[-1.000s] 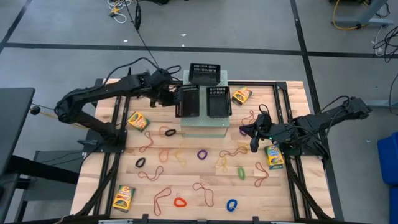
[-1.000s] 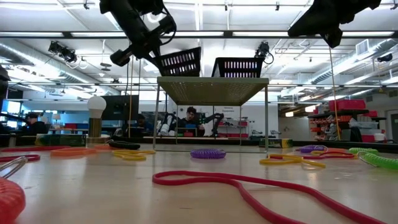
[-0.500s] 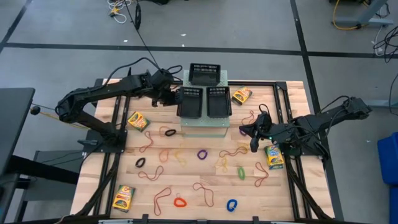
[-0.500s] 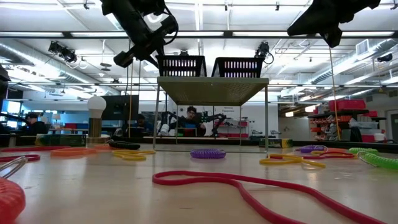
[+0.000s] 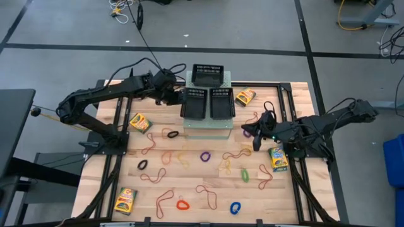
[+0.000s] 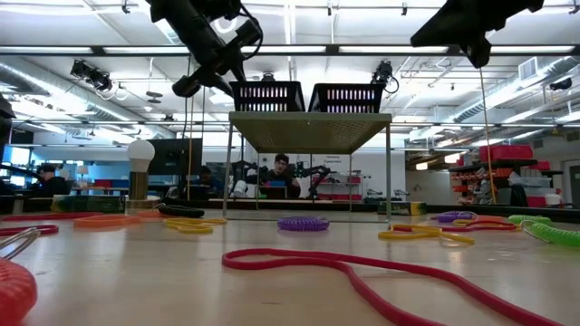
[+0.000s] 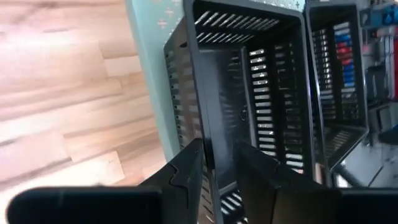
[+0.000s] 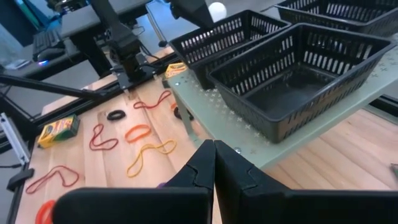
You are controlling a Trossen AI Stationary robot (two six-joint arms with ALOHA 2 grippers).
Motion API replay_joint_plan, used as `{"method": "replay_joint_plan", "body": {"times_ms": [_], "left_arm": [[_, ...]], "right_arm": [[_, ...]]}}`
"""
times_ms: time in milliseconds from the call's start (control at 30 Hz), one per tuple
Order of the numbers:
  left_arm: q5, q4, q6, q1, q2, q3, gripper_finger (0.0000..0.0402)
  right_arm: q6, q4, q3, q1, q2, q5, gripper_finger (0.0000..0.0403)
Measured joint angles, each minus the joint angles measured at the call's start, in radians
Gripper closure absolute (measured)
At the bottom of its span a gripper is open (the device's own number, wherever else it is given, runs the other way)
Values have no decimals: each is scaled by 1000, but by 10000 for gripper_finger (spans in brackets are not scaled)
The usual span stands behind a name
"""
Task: Pick & Place Office Desk Supplies
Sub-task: Put the black bin on the shelf
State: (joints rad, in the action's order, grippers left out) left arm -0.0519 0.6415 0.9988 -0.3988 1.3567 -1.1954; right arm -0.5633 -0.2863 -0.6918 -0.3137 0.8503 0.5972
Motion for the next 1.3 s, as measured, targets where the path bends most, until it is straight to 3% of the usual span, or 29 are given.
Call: {"method": "replay_joint_plan", "body": {"times_ms": [233,533,767,967,1300], "left_arm": [[-7,9,-186,0,-5,0,300],[29,58,-386,0,-5,-82,244],[9,290,-491,0,-5,-228,216],[29,461,-481,58,-5,-201,267],[69,244,-411,137,4,-95,387]], "right_arm": [[-4,0,0,22,0,-34,396],[-7,0,0,26,0,-37,396],[-7,0,0,26,0,-37,396],[0,0,0,26,0,-37,396],[4,-1,0,26,0,-25,396]]}}
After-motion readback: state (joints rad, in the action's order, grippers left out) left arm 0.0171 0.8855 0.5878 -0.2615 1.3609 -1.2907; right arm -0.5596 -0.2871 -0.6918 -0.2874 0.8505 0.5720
